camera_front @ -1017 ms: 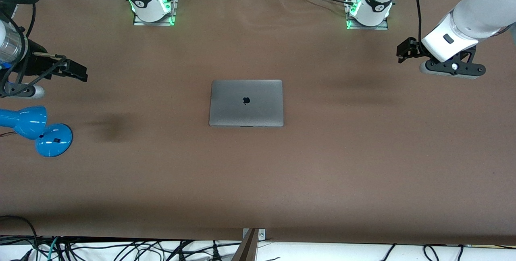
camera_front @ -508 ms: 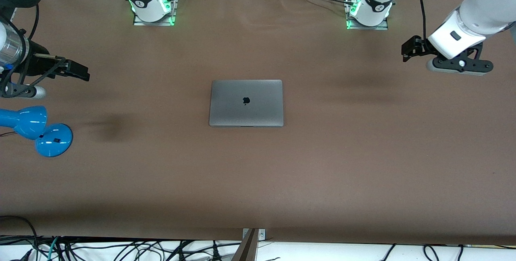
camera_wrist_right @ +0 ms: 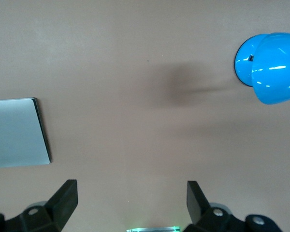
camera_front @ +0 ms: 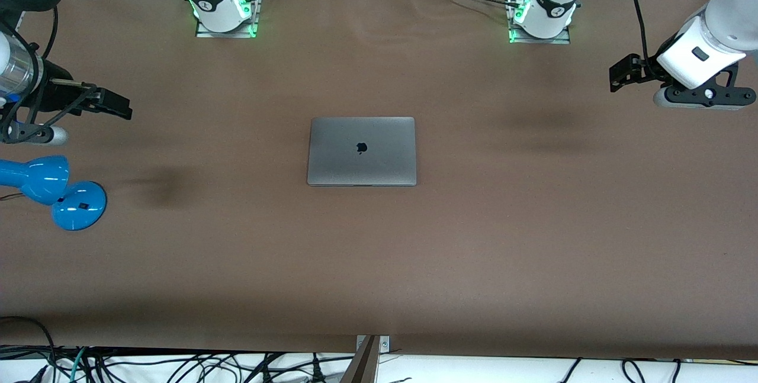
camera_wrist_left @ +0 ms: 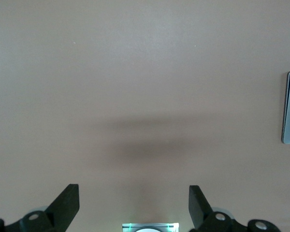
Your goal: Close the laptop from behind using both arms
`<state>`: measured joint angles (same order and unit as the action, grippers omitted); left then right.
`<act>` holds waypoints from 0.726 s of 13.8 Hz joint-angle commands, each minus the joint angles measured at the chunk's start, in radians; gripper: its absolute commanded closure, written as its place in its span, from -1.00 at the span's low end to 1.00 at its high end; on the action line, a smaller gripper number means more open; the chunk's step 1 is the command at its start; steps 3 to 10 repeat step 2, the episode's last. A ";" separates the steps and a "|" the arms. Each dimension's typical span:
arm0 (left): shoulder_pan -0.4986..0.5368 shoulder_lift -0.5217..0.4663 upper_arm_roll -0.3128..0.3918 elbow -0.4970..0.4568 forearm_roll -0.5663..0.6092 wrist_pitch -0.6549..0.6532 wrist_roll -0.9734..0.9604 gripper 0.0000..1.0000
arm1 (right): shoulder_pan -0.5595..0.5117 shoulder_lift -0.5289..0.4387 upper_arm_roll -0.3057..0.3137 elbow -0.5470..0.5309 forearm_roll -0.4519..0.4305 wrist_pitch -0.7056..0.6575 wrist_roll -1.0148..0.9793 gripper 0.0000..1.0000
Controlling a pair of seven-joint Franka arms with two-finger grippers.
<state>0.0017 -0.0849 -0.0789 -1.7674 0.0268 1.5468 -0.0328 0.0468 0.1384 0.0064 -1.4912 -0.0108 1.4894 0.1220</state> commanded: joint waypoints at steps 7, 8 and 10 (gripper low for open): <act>0.006 0.023 -0.007 0.051 -0.004 -0.025 0.013 -1.00 | -0.019 -0.033 0.017 -0.035 0.014 0.017 0.007 -1.00; 0.006 0.023 -0.007 0.051 -0.004 -0.025 0.013 -1.00 | -0.019 -0.033 0.017 -0.035 0.014 0.017 0.007 -1.00; 0.006 0.023 -0.007 0.051 -0.004 -0.025 0.013 -1.00 | -0.019 -0.033 0.017 -0.035 0.014 0.017 0.007 -1.00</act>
